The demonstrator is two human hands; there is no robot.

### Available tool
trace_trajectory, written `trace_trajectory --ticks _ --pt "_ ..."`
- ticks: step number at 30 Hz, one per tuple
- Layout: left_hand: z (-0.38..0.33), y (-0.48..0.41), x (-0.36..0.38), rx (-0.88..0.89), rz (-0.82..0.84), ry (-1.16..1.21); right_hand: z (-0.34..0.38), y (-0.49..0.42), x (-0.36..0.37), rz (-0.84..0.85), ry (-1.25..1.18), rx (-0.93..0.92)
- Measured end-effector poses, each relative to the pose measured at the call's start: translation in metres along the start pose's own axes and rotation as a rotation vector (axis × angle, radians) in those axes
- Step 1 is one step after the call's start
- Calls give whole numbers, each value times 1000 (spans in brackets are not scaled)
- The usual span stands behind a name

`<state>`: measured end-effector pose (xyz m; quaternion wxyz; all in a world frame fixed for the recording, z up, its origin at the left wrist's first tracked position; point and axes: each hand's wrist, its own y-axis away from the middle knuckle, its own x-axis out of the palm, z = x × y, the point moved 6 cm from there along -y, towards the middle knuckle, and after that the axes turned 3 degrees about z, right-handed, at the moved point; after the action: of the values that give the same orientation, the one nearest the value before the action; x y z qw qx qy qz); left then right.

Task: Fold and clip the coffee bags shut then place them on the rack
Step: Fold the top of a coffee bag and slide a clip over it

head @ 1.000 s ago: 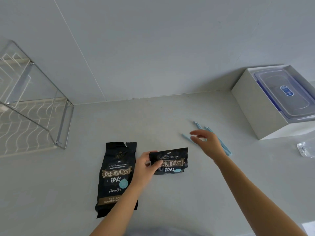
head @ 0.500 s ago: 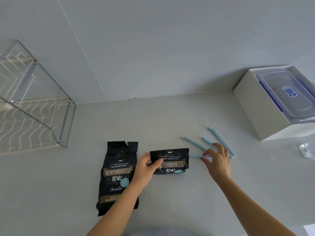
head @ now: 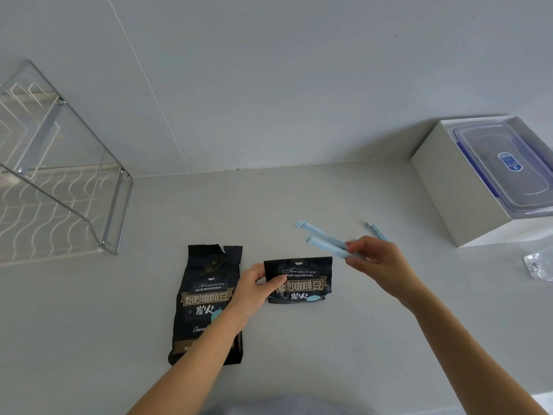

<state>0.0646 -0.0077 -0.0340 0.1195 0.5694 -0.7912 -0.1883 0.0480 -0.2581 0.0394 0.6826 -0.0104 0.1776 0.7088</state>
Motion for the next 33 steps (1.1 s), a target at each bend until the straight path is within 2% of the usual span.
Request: trace_trajectory --ticks 3,5,14,27,33 --pt "-1 0 0 8 5 -3 15 3 7 40 315 -86" --pt "-1 0 0 3 12 0 22 6 15 61 421 -126" --pt "-5 5 1 9 35 19 35 7 35 45 465 -195" --pt "-9 8 2 39 44 58 36 4 52 91 521 -148" --pt "-9 9 2 41 39 95 41 -4 65 151 633 -156"
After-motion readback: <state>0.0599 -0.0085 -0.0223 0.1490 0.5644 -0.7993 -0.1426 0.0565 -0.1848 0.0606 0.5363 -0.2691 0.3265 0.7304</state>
